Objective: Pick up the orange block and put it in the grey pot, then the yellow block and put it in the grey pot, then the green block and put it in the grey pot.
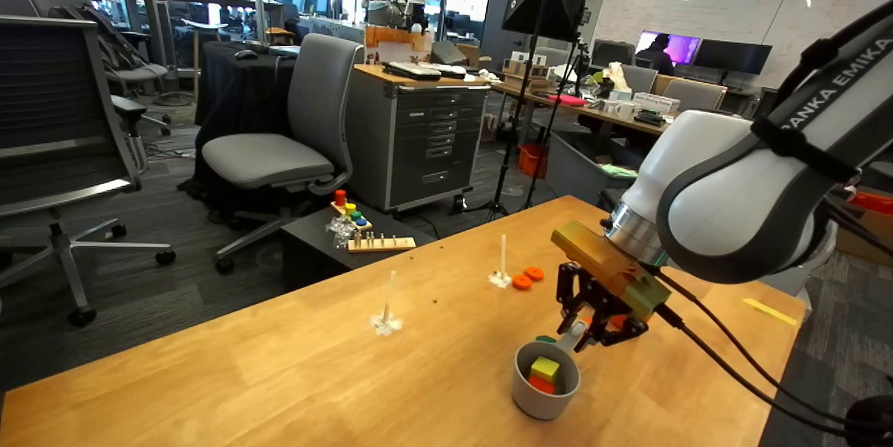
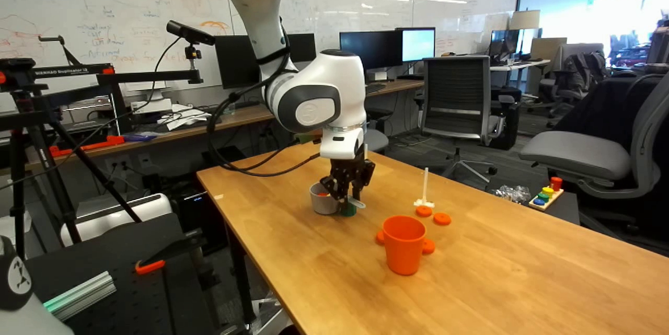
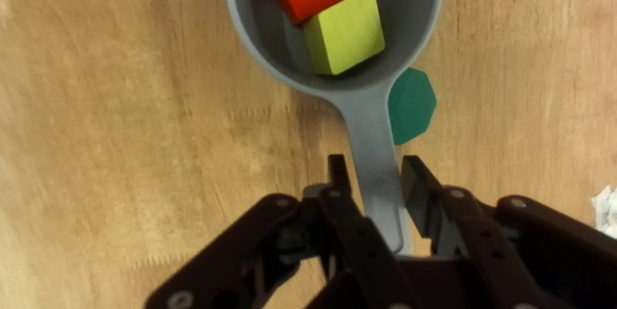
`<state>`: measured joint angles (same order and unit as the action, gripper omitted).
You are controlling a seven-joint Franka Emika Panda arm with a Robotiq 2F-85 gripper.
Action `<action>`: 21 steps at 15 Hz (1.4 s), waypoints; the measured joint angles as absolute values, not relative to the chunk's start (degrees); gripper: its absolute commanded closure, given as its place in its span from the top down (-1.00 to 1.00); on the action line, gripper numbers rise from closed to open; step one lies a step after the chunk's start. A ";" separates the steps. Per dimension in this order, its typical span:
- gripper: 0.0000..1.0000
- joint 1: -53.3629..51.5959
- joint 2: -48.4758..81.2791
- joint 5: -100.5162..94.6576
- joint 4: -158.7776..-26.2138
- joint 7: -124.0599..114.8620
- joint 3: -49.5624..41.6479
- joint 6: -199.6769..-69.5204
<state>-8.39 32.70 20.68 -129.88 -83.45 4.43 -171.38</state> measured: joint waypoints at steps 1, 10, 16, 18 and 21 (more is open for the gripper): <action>-0.92 -8.39 32.83 20.68 -129.74 -83.31 4.43 -171.38; -0.82 -9.76 33.27 20.68 -129.11 -81.94 4.44 -171.39; -0.82 -12.53 34.89 20.65 -126.96 -81.94 4.43 -171.39; -0.83 -13.54 35.51 20.60 -125.89 -81.94 4.42 -171.39; -0.83 -15.47 36.54 20.51 -124.11 -81.95 4.14 -171.37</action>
